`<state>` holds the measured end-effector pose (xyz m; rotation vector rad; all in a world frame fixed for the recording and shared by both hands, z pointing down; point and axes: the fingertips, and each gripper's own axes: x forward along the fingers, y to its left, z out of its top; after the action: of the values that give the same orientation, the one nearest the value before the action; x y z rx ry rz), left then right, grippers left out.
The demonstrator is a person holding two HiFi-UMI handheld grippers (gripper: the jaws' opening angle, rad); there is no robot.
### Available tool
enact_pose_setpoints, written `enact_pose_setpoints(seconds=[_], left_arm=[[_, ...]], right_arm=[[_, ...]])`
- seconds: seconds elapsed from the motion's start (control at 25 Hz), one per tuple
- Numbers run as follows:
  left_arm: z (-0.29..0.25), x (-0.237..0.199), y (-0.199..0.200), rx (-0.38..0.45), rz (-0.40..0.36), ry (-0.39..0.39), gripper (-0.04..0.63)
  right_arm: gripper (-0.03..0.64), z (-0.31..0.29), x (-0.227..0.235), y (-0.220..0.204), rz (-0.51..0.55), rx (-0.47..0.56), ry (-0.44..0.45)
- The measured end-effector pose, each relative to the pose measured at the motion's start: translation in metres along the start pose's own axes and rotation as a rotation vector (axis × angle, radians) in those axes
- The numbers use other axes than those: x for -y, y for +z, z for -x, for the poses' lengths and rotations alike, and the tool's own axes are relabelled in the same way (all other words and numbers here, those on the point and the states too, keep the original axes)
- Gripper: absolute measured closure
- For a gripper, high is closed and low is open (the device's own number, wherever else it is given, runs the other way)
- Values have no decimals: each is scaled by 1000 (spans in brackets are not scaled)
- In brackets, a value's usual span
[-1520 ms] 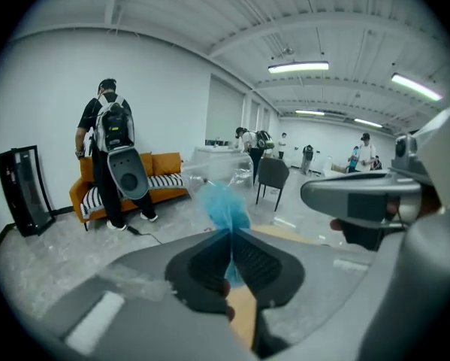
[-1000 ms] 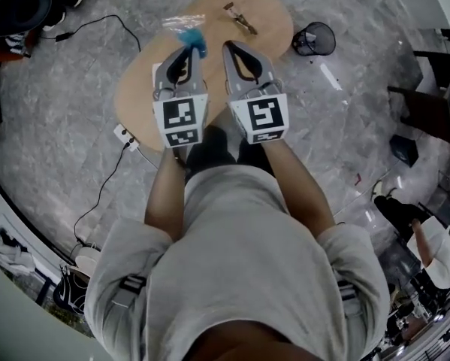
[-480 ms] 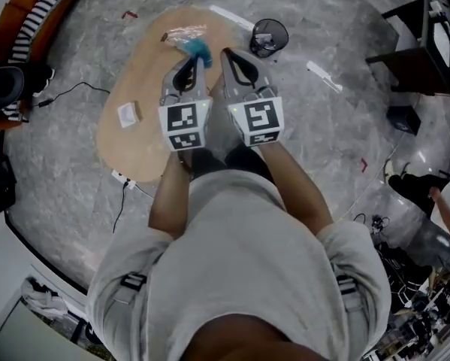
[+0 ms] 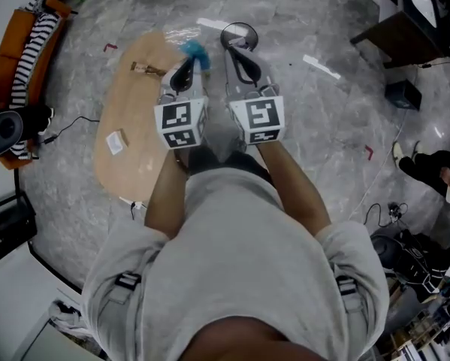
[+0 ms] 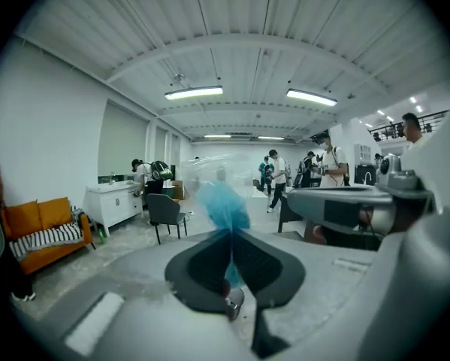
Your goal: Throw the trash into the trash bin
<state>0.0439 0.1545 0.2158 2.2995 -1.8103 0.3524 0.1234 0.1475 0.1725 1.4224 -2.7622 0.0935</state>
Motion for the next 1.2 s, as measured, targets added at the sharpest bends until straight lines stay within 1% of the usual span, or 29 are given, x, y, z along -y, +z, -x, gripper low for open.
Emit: enact_pose_setpoints(seconds=[0.16, 0.32, 0.48, 0.6, 0.76, 0.92, 1.08, 1.2], left_arm=[[-25, 25, 12, -7, -47, -72, 566], [-58, 54, 26, -1, -70, -127, 566], [-104, 79, 22, -30, -77, -179, 566], [-136, 83, 16, -58, -77, -192, 566], [-181, 70, 10, -90, -60, -178, 566], [-229, 39, 3, -131, -20, -166, 566], [-275, -4, 7, -147, 25, -156, 566], [-318, -20, 8, -142, 35, -153, 566]], right_arm=[[609, 7, 36, 4, -14, 20, -78], [609, 13, 76, 4, -18, 19, -144], [609, 9, 120, -6, -18, -4, -198], [609, -2, 150, -13, -33, -24, -222], [609, -43, 185, -28, -49, -55, -220], [609, -104, 212, -46, -56, -109, -211], [609, -167, 213, -57, -18, -154, -158], [609, -204, 233, -73, 13, -193, -134]])
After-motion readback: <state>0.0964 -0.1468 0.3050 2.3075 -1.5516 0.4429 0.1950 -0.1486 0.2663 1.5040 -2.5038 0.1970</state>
